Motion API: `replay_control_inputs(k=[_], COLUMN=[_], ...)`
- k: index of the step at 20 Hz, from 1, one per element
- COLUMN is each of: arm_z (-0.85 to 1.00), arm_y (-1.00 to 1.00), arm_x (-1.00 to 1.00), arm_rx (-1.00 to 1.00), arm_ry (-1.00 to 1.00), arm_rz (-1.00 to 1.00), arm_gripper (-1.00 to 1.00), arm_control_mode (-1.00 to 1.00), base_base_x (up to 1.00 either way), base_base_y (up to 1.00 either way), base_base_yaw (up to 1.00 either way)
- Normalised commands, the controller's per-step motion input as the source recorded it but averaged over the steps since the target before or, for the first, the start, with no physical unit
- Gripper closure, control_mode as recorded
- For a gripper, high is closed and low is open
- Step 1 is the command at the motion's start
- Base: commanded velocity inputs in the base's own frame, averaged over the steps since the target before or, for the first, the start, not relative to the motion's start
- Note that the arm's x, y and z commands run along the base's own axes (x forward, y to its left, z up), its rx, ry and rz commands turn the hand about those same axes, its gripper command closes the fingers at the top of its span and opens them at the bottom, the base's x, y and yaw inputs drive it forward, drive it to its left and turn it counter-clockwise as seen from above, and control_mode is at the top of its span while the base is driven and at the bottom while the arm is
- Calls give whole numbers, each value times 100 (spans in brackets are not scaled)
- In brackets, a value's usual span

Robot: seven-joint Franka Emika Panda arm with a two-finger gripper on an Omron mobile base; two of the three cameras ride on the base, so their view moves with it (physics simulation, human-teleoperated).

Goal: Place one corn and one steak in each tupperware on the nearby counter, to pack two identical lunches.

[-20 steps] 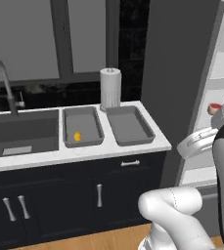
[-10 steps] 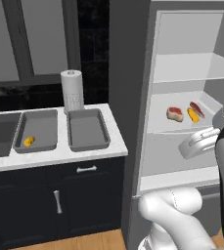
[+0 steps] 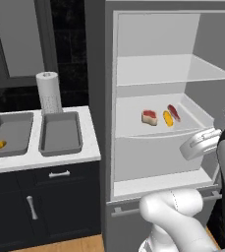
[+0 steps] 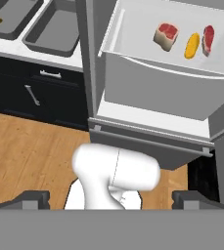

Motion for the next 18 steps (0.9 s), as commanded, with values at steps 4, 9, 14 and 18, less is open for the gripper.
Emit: replay_control_inputs(k=[4, 9, 14, 18], arm_z=[0, 0, 0, 0], arm_y=[0, 0, 0, 0], arm_x=[0, 0, 0, 0], arm_rx=[0, 0, 0, 0], arm_ry=[0, 0, 0, 0], arm_rz=[0, 0, 0, 0], arm_gripper=[-100, -100, -100, -100], arm_control_mode=[100, 100, 100, 100], base_base_x=[0, 0, 0, 0], base_base_y=[-33, -30, -31, -32], base_base_yaw=[0, 0, 0, 0])
